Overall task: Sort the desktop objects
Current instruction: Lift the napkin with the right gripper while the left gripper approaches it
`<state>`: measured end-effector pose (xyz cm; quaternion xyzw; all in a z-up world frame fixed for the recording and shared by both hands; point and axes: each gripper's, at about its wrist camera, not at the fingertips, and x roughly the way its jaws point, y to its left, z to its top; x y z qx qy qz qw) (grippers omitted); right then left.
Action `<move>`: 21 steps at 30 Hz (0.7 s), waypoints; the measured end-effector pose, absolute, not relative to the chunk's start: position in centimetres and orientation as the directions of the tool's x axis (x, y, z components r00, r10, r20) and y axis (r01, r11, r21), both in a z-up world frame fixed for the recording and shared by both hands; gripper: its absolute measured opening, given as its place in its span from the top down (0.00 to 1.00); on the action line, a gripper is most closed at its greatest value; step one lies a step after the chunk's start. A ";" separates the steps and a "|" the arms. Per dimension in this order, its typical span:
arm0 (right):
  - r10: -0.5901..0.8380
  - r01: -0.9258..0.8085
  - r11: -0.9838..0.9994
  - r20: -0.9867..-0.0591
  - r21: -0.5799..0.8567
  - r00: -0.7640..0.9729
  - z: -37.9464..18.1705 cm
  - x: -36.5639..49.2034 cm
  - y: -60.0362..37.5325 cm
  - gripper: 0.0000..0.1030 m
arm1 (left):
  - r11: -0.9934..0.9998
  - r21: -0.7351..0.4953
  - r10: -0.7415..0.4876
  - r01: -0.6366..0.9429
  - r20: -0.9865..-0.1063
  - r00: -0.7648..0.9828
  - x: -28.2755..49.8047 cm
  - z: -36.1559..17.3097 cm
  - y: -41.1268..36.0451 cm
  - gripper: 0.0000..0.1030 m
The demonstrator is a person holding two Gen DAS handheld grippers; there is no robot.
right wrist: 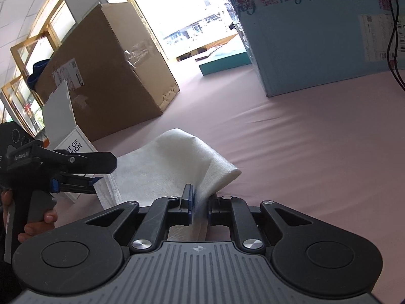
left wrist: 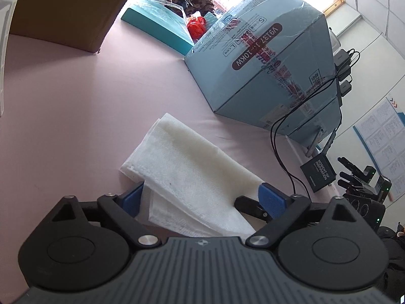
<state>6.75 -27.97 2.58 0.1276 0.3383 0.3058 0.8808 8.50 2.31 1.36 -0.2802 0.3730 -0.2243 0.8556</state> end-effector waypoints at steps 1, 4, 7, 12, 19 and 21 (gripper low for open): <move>0.623 -0.452 0.782 -0.519 0.430 0.585 2.6 6.7 -27.9 0.88 | 0.748 -0.641 -0.587 0.173 -0.517 0.623 8.5 1.4 2.3 0.22; 0.624 -0.450 0.781 -0.513 0.433 0.589 2.6 6.7 -27.9 0.71 | 0.765 -0.624 -0.564 0.158 -0.532 0.632 8.5 1.3 2.3 0.41; 0.596 -0.432 0.801 -0.487 0.414 0.639 3.1 6.2 -27.9 0.17 | 0.771 -0.622 -0.550 0.139 -0.538 0.639 8.5 1.2 2.5 0.51; 0.552 -0.364 0.827 -0.491 0.429 0.674 3.1 6.5 -28.7 0.18 | 0.797 -0.589 -0.521 0.133 -0.558 0.645 8.6 1.1 2.4 0.64; 0.504 -0.263 0.838 -0.495 0.477 0.708 3.2 7.0 -29.9 0.25 | 0.808 -0.574 -0.509 0.132 -0.567 0.648 8.7 0.8 2.3 0.76; 0.484 -0.230 0.843 -0.500 0.486 0.718 3.2 7.1 -30.3 0.40 | 0.810 -0.571 -0.508 0.133 -0.569 0.647 8.8 0.8 2.2 0.79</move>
